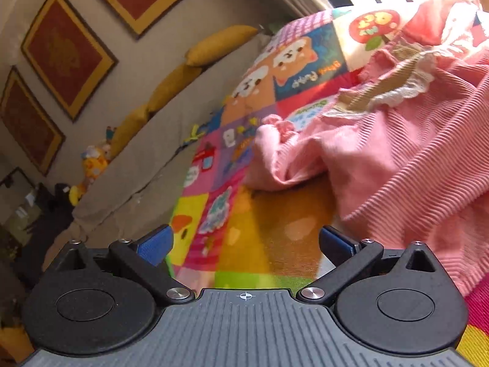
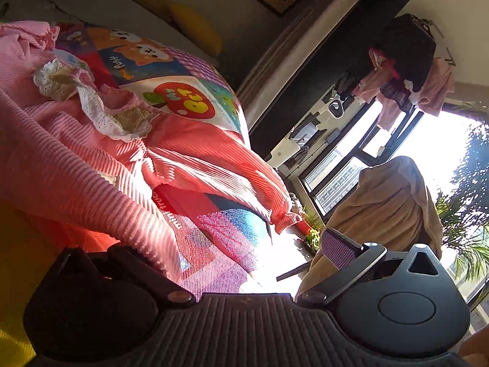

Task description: Fold clothes

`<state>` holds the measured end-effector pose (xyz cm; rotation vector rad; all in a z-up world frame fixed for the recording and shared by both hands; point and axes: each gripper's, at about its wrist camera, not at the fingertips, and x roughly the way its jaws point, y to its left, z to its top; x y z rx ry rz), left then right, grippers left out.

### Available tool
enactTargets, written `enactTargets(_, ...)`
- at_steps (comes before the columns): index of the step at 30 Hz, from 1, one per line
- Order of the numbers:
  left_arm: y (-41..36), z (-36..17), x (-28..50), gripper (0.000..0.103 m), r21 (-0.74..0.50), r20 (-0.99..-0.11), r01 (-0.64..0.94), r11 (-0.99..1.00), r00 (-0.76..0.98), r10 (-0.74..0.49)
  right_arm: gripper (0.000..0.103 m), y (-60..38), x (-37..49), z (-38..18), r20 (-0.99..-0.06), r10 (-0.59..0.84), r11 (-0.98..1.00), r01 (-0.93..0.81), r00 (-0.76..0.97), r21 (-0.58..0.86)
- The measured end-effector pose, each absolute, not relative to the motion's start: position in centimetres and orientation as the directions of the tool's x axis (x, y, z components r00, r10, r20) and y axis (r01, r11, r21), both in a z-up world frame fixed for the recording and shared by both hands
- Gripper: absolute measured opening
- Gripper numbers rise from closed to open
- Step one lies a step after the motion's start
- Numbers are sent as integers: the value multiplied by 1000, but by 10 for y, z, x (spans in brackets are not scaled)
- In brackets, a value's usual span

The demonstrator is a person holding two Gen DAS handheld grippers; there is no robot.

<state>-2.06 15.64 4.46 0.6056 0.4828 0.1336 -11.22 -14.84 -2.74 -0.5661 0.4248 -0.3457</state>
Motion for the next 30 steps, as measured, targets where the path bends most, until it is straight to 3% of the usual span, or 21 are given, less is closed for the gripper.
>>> enactTargets(3, 170, 65, -28, 103, 385, -480, 98, 918, 871, 108, 103, -155, -114, -19, -313, -402, 825, 193, 860, -531)
enactTargets(6, 153, 61, -49, 103, 178, -593, 398, 900, 774, -224, 103, -149, -112, -33, -332, -397, 810, 157, 856, -566)
enactTargets(7, 139, 53, -54, 103, 225, -605, 437, 871, 763, -227, 103, -147, -111, -36, -331, -399, 805, 154, 855, -573)
enactTargets(11, 90, 17, -64, 103, 460, -617, 483, 745, 777, -123, 103, -148, -112, -11, -255, -392, 830, 220, 884, -512)
enactTargets(16, 84, 2, -37, 103, 464, -620, 434, 772, 782, -67, 103, -165, -107, 37, -266, -297, 932, 218, 917, -289)
enactTargets(19, 88, 4, -31, 103, 520, -570, 356, 776, 822, 5, 103, -173, -99, 46, -280, -296, 944, 235, 913, -232)
enactTargets(25, 133, 33, -29, 103, 592, -338, 16, 806, 913, 230, 103, -168, -97, 16, -347, -317, 922, 201, 883, -331)
enactTargets(28, 155, 40, -26, 103, 553, -333, -41, 832, 905, 265, 103, -154, -98, -16, -426, -313, 894, 113, 849, -434)
enactTargets(30, 157, 35, -25, 103, 564, -371, 2, 826, 894, 252, 103, -144, -98, -41, -485, -319, 863, 37, 814, -504)
